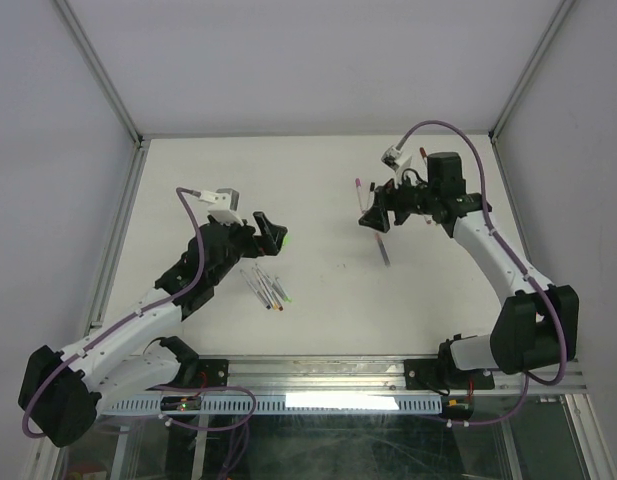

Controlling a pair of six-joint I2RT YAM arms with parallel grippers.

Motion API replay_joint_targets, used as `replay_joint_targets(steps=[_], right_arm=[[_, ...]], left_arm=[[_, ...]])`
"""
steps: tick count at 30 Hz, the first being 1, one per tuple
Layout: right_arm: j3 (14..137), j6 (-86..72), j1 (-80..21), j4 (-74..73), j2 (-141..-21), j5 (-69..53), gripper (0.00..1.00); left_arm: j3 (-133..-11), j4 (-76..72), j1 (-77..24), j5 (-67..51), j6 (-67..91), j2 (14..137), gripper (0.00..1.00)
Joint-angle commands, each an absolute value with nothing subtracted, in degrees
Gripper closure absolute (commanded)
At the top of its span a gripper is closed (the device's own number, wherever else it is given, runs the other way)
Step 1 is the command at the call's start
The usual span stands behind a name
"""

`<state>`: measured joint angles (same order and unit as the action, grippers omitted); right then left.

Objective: Open the pen caps
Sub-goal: Pick up the pen from the center of the board.

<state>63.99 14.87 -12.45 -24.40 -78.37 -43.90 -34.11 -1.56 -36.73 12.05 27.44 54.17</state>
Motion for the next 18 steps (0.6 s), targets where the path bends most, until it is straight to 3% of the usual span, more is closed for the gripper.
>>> replay_joint_targets(steps=[1, 10, 18], right_arm=[[59.6, 17.93, -12.04, -21.29, -76.85, -44.11, 0.26], [59.74, 19.95, -12.19, -24.43, -81.6, -39.86, 0.26], [62.22, 20.14, -14.82, -27.23, -86.45, -27.93, 0.26]], left_arm=[[-30.91, -7.39, -36.73, 9.01, 28.6, 50.42, 0.01], [-25.16, -13.41, -36.74, 5.77, 32.2, 49.91, 0.01], [-23.55, -16.3, -36.69, 4.78, 33.4, 50.34, 0.01]])
